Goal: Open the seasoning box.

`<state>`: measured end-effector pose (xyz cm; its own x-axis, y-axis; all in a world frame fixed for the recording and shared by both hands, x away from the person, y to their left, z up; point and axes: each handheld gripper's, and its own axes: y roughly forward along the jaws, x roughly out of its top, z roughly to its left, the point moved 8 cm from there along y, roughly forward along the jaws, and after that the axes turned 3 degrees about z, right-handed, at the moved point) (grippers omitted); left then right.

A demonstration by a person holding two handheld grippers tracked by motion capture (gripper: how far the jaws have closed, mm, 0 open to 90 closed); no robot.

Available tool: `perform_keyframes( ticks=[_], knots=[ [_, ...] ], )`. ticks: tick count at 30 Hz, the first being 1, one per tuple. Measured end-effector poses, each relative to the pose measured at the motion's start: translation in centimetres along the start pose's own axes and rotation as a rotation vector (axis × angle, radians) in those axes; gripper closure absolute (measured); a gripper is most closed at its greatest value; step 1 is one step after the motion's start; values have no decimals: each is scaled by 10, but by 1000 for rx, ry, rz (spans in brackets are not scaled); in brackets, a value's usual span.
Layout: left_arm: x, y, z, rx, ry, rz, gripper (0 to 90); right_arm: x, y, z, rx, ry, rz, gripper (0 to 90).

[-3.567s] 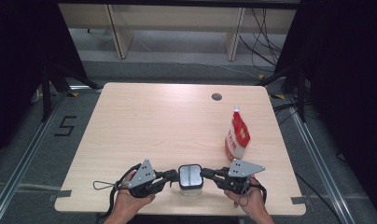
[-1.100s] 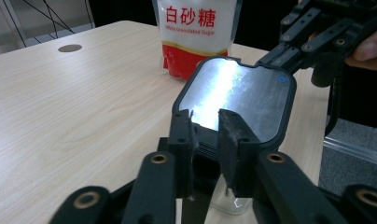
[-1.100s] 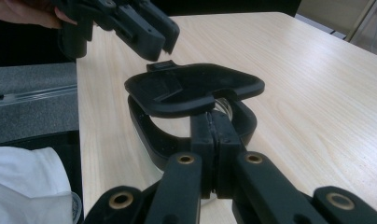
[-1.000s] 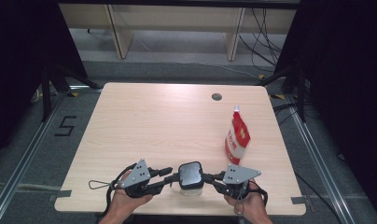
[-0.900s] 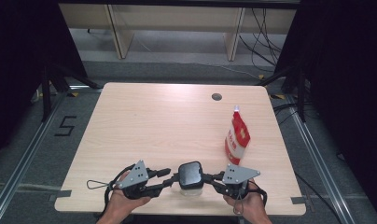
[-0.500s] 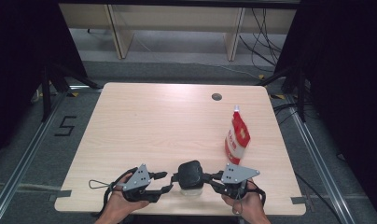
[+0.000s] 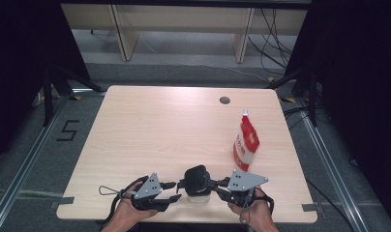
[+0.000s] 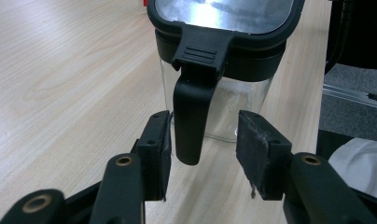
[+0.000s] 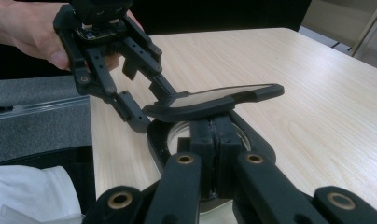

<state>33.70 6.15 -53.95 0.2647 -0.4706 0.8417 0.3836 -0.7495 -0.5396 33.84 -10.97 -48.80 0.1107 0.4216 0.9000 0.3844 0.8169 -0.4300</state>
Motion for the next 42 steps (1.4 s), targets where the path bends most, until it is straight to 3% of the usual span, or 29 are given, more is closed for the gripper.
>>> perform_keyframes(
  ticks=[3, 4, 6, 7, 8, 15, 18, 31, 32, 34, 37, 40, 42],
  knots=[
    [2, 3, 2, -9, 7, -16, 555, 0, 0, 0, 13, -8, 9, 898],
    [1, 3, 3, 5, -1, -10, 557, 0, 0, 0, 8, -7, 6, 898],
    [2, 5, 5, 2, 27, -11, 566, 1, 1, 0, 16, -7, 0, 898],
    [2, 6, 4, -5, 9, -13, 575, 1, 0, 0, 12, 3, 4, 898],
    [3, 7, 5, 2, 30, -14, 584, 2, 0, 0, 14, 0, -2, 897],
    [6, 8, 5, 6, 53, -19, 721, 6, 1, 0, 8, -4, -9, 898],
    [6, 7, 5, 4, 68, -10, 726, 9, 2, 1, 5, -11, -14, 898],
    [6, 8, 5, 6, 57, -22, 729, 23, 15, 8, 12, -13, -40, 898],
    [6, 8, 5, 6, 57, -22, 729, 25, 16, 7, 18, -40, -46, 898],
    [7, 8, 5, 8, 60, -26, 729, 26, 19, 10, 33, -17, -41, 898],
    [6, 8, 5, 5, 57, -24, 729, 30, 24, 11, 33, -32, -53, 898],
    [6, 8, 5, 6, 68, -13, 729, 34, 29, 14, 58, -15, -51, 898],
    [6, 8, 5, 10, 60, -25, 729, 37, 33, 12, 39, -53, -67, 898]
  ],
)
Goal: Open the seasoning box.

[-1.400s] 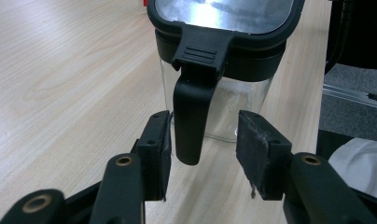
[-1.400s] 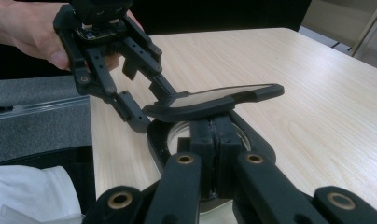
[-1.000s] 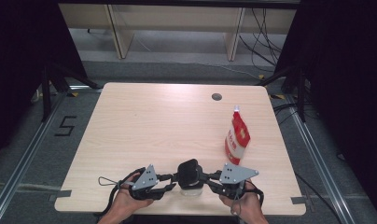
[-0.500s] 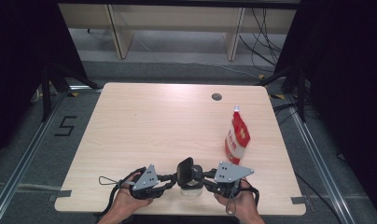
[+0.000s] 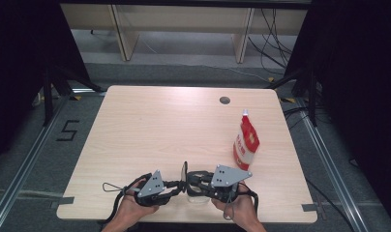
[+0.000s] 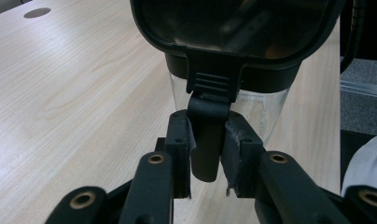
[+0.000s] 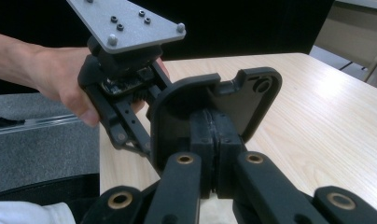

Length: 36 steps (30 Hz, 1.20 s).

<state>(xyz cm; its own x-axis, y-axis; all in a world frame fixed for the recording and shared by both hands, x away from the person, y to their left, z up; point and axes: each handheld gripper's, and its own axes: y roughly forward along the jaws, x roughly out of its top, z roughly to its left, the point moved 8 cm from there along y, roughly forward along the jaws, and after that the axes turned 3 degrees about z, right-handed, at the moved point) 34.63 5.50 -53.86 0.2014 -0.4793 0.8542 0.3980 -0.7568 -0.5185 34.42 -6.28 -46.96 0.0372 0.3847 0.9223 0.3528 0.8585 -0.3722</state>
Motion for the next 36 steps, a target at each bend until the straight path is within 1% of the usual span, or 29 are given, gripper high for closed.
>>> perform_keyframes(
  ticks=[1, 2, 3, 4, 5, 6, 7, 8, 9, 10, 12, 14, 15, 17, 18, 19, 21, 23, 24, 26, 27, 28, 29, 31, 32, 33, 34, 35, 36],
  knots=[
    [0, 0, 0, -6, -3, 3, 730, 0, 1, 3, 9, 34, 10, 898],
    [0, 0, 0, -3, 2, 6, 730, 0, 2, 4, 8, 50, 14, 898],
    [0, 0, 0, -6, 0, 4, 730, 1, 3, 2, 11, 32, 5, 898],
    [0, 0, 0, -4, -1, -1, 730, 2, 4, 2, 14, 29, 9, 898],
    [0, 0, 0, -6, -4, 0, 730, 2, 6, 2, 18, 35, 2, 898],
    [0, 0, 0, -1, -5, -1, 730, 1, 5, 3, 24, 42, 11, 898],
    [0, 0, 0, -2, -4, 4, 730, 2, 6, 0, 6, 27, 4, 898],
    [0, 0, 0, -2, -4, 5, 730, 2, 7, 1, 18, 46, 5, 898],
    [0, 0, 0, -4, -6, -2, 730, 2, 8, 1, 22, 39, 1, 898],
    [0, 0, 0, 2, -6, -1, 730, 2, 9, 1, 24, 42, 2, 898],
    [0, 0, 0, -4, -6, 3, 729, 1, 9, 2, 24, 50, 13, 897],
    [0, 0, 0, -1, -6, 2, 730, 2, 10, 1, 20, 46, 7, 897],
    [0, 0, 0, -3, -5, 0, 730, 2, 11, 1, 22, 52, 1, 897],
    [0, 1, 0, 3, -8, -12, 729, 3, 12, 0, 22, 47, -6, 894],
    [0, 1, 0, 4, -9, -16, 729, 2, 11, 2, 19, 71, -1, 894],
    [0, 1, 0, 4, -9, -15, 729, 1, 11, 2, 24, 77, 9, 893],
    [0, 1, 0, -1, -10, -16, 729, 1, 11, 0, 29, 54, 6, 890],
    [0, 1, 0, -8, 1, -20, 728, 1, 12, 0, 28, 56, 0, 888],
    [0, 1, 0, -7, -1, -22, 728, 1, 12, 0, 26, 60, 0, 885],
    [0, 1, 1, -10, 15, -26, 725, 1, 12, 0, 32, 64, 1, 879],
    [0, 1, 1, -8, 7, -28, 720, 1, 12, 0, 25, 68, 1, 874],
    [-1, 1, 0, -2, -22, -27, 708, 0, 12, 0, 26, 73, 3, 869],
    [-2, 1, 0, -5, -17, -21, 681, 0, 11, -1, 17, 63, 3, 866],
    [-3, 0, 1, -3, -24, -24, 645, 0, 10, -2, 17, 55, 3, 851],
    [-3, 0, 1, 1, -33, -26, 618, 0, 9, 0, 26, 84, 6, 843],
    [-4, -2, 2, 1, -27, -15, 597, 0, 8, -3, 11, 82, 1, 836],
    [-3, -2, 1, -8, -35, -25, 590, -1, 6, -4, 4, 82, 2, 833],
    [-4, -3, 0, -21, -37, -22, 571, -1, 5, -5, 6, 79, -3, 825],
    [-4, -4, 1, -9, -23, -19, 554, -2, 2, -6, 2, 82, 1, 814]
  ],
)
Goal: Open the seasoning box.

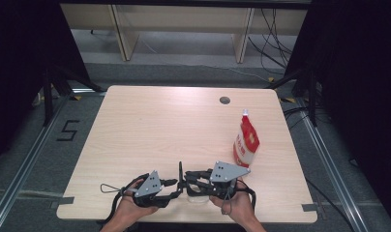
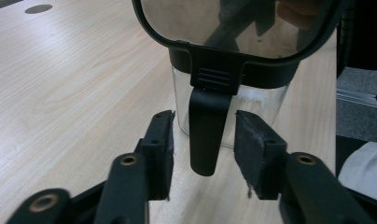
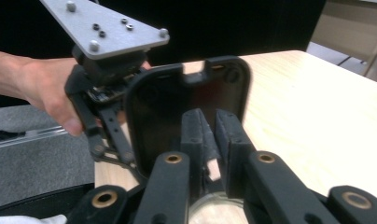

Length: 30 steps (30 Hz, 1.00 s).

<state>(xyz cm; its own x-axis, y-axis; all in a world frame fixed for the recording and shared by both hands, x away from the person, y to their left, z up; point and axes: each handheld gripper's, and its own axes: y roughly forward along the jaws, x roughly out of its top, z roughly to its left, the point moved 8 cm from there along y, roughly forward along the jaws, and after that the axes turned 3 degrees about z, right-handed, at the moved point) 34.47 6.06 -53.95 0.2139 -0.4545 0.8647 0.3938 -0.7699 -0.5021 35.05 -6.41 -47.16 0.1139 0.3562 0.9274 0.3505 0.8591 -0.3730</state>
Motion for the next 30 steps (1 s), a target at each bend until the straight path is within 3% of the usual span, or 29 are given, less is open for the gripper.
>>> perform_keyframes(
  ticks=[2, 4, 7, 9, 10, 12, 13, 14, 15, 16, 18, 20, 21, 23, 24, 25, 27, 28, 30],
  knots=[
    [-1, -1, -1, 1, -27, 8, 499, -2, -6, -3, -21, 6, 1, 775],
    [-3, -4, 0, 10, -18, 17, 461, -4, -13, -7, -48, 16, 5, 724],
    [-3, -8, 0, 8, -78, 22, 400, -8, -26, -13, -91, 29, 4, 659],
    [-2, -10, 0, -5, -97, 31, 347, -10, -34, -18, -116, 29, 5, 616],
    [-2, -11, 0, 1, -87, 23, 327, -11, -38, -20, -138, 29, 1, 596],
    [-4, -16, -1, 11, -104, 36, 309, -11, -46, -24, -161, 20, -9, 574],
    [-4, -18, -2, 9, -126, 26, 308, -11, -49, -25, -177, 38, -11, 559],
    [-5, -20, -2, 7, -115, 25, 304, -12, -52, -25, -179, 50, -13, 539],
    [-7, -23, -3, 16, -135, 39, 298, -12, -54, -28, -201, 36, -15, 517],
    [-8, -24, -4, 23, -140, 40, 294, -14, -57, -28, -214, 62, -10, 503],
    [-10, -29, -3, 32, -120, 47, 279, -18, -61, -29, -222, 68, -10, 470],
    [-12, -33, -5, 39, -138, 53, 267, -23, -66, -31, -263, 96, -3, 440],
    [-12, -34, -6, 33, -151, 41, 259, -27, -68, -31, -261, 114, -6, 432],
    [-14, -39, -5, 58, -130, 67, 234, -33, -73, -34, -285, 133, 0, 419],
    [-13, -39, -7, 63, -142, 51, 221, -36, -74, -34, -281, 152, -5, 415],
    [-14, -41, -7, 73, -129, 62, 199, -40, -78, -35, -297, 159, 12, 411],
    [-15, -44, -9, 72, -132, 70, 177, -44, -81, -35, -294, 164, 3, 405],
    [-13, -44, -11, 63, -148, 54, 175, -47, -84, -32, -293, 197, 14, 397],
    [-13, -46, -10, 58, -139, 51, 159, -52, -88, -32, -312, 184, 19, 387]
  ],
)
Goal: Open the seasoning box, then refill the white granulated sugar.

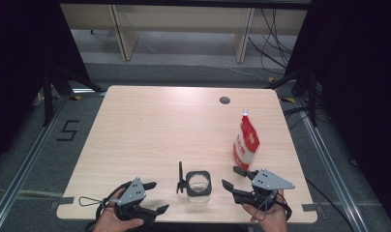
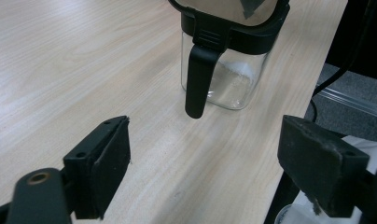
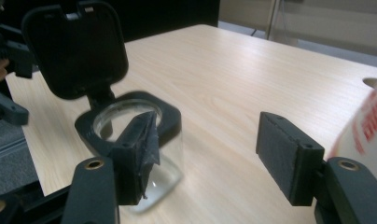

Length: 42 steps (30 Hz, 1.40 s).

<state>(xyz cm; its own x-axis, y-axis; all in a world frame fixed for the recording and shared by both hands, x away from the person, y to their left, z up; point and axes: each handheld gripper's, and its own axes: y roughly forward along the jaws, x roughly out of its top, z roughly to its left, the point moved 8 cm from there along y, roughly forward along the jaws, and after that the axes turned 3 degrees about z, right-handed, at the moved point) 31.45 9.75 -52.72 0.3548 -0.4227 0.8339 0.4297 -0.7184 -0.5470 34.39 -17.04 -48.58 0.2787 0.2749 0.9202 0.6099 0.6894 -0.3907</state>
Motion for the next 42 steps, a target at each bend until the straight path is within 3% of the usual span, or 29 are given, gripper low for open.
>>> perform_keyframes(
  ticks=[2, 3, 6, 9, 11, 13, 16, 17, 19, 20, 21, 23, 25, 26, 29, 30, 32, 33, 36, 38, 42],
  knots=[
    [0, -1, -1, 4, -28, -11, 149, -6, -5, 0, 1, 30, 20, 377],
    [0, -2, 0, 12, -23, -1, 149, -8, -7, -5, -26, 6, 18, 368],
    [-1, 0, 1, 18, -5, 9, 149, -15, -12, -10, -43, 68, 31, 347],
    [-3, 2, -1, 20, -1, 21, 150, -22, -15, -18, -90, 92, 40, 335],
    [-5, 3, -1, 24, 16, 37, 150, -25, -15, -26, -111, 77, 41, 324],
    [-5, 5, -2, 28, -1, 37, 152, -28, -15, -30, -136, 94, 50, 317],
    [-7, 5, 0, 37, 24, 60, 153, -31, -16, -36, -154, 86, 55, 313],
    [-6, 5, -1, 38, 18, 52, 153, -31, -17, -36, -159, 106, 56, 303],
    [-6, 6, 0, 39, 23, 40, 153, -31, -17, -42, -180, 78, 50, 278],
    [-6, 5, 0, 39, 22, 44, 154, -32, -18, -38, -178, 134, 58, 272],
    [-6, 5, 0, 37, 10, 42, 154, -30, -16, -42, -174, 104, 35, 268],
    [-5, 3, 2, 56, 24, 52, 154, -32, -17, -46, -200, 93, 50, 246],
    [-4, 5, 1, 49, 7, 27, 154, -33, -17, -48, -198, 110, 53, 224],
    [-5, 4, 1, 52, 0, 37, 154, -33, -17, -49, -214, 127, 49, 214],
    [-5, 6, 0, 48, 6, 39, 155, -31, -15, -55, -234, 106, 26, 198],
    [-5, 6, -1, 50, 8, 37, 155, -32, -15, -56, -245, 133, 34, 180],
    [-5, 7, -2, 46, 27, 34, 156, -31, -12, -59, -252, 141, 32, 163],
    [-5, 7, -3, 45, 8, 34, 157, -30, -10, -62, -248, 124, 30, 159],
    [-6, 7, -1, 55, 39, 55, 158, -31, -3, -65, -236, 100, 26, 157],
    [-6, 8, -3, 48, 15, 35, 160, -32, 2, -66, -241, 113, 29, 158],
    [-7, 8, 0, 56, 14, 37, 163, -33, 9, -70, -256, 104, 49, 161]
  ],
)
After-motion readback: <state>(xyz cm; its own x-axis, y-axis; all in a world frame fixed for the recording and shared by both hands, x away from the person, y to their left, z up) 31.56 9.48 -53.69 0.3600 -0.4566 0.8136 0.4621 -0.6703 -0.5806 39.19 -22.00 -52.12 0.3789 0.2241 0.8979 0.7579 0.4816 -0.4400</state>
